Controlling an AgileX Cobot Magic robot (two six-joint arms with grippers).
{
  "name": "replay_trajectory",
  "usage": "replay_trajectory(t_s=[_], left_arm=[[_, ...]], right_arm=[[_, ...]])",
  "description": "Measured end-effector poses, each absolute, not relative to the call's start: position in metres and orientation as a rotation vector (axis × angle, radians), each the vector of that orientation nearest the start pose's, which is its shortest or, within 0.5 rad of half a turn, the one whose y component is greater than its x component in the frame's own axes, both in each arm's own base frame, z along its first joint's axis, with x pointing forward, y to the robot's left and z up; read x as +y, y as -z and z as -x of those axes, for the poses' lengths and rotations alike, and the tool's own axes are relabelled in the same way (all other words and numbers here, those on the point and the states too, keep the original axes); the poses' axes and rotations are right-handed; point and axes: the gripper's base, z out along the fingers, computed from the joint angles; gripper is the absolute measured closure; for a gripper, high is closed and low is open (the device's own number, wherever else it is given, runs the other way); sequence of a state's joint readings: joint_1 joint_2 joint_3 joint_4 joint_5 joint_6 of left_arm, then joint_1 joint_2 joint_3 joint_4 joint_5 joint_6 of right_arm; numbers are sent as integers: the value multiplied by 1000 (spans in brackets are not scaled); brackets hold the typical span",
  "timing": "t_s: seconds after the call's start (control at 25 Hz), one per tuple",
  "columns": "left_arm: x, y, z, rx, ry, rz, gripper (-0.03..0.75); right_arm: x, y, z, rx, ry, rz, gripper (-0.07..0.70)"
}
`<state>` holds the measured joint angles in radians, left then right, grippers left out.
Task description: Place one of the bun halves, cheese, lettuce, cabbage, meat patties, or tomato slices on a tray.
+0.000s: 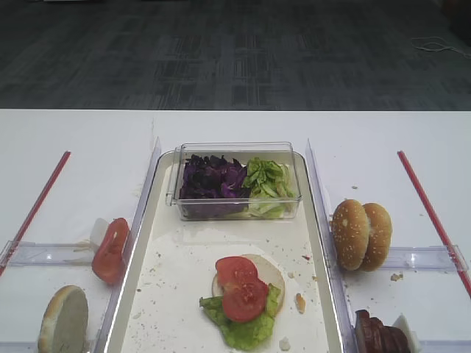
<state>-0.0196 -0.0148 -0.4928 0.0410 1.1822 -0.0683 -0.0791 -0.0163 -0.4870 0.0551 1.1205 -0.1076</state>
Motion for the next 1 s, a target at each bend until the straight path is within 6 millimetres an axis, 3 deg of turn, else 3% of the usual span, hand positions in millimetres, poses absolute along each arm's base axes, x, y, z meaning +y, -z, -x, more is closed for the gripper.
replay_trajectory(t_s=[1.0], left_arm=[[3,-266,12,2155,7,48,329]], right_arm=[[5,-269,8,2100,46,35,58]])
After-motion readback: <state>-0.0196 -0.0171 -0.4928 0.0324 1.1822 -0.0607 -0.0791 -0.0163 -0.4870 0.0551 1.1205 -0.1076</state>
